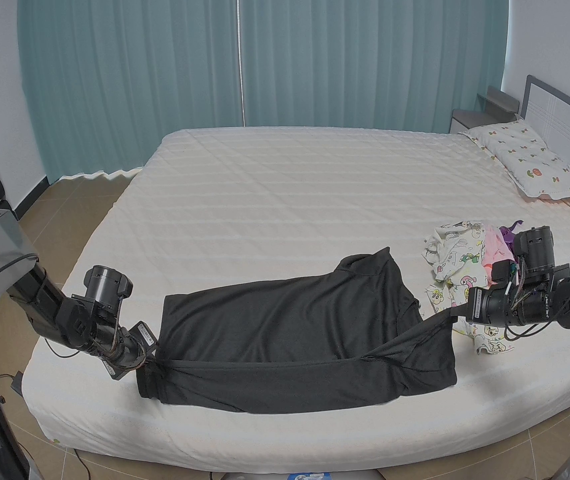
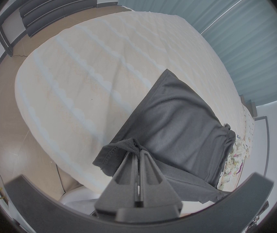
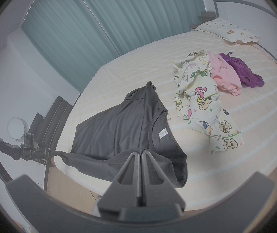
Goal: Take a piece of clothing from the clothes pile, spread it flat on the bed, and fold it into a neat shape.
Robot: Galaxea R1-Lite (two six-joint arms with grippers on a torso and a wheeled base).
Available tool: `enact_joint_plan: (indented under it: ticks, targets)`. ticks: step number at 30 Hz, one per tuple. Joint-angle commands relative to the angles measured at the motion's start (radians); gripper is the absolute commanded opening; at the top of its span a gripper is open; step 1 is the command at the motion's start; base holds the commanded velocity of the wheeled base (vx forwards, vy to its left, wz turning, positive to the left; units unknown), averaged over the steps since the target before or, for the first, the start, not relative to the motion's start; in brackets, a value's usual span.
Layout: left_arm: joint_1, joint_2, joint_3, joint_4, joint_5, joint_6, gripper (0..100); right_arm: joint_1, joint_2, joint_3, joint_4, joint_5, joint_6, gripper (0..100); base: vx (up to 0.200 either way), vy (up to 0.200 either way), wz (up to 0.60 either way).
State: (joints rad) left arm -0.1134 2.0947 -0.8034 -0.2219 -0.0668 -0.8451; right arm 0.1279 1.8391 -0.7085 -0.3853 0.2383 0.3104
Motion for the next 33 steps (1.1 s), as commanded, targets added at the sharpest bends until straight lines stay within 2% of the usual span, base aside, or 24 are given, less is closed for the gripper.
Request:
enact_joint_plan:
  ticks: [1, 13, 14, 23, 24, 28, 33]
  targets:
    - [-0.002, 0.070, -0.043, 0.001, 0.002, -0.002, 0, 0.009, 0.040, -0.011, 0.000, 0.001, 0.001, 0, 0.000, 0.000, 0.00]
    - [-0.014, 0.139, -0.111, 0.021, 0.047, -0.026, 0, -0.002, 0.017, 0.044, 0.014, 0.006, 0.001, 0, 0.000, 0.000, 0.00]
    - [-0.014, 0.137, -0.112, 0.026, 0.047, -0.026, 100, -0.001, 0.006, 0.063, 0.014, 0.006, 0.003, 0, 0.000, 0.000, 0.00]
    - [-0.005, 0.122, -0.103, 0.033, 0.035, -0.032, 100, 0.006, -0.054, 0.199, 0.033, 0.021, 0.004, 0, 0.000, 0.000, 0.00]
    - [-0.003, 0.117, -0.100, 0.033, 0.035, -0.035, 100, 0.009, -0.058, 0.213, 0.042, 0.027, 0.006, 100, 0.000, 0.000, 0.00]
    - [-0.002, 0.097, -0.094, 0.033, 0.027, -0.072, 100, 0.021, -0.038, 0.265, 0.097, 0.033, -0.011, 100, 0.000, 0.000, 0.00]
    - [-0.002, 0.079, -0.079, 0.033, 0.001, -0.080, 100, 0.010, -0.012, 0.273, 0.086, 0.032, -0.014, 100, 0.000, 0.000, 0.00]
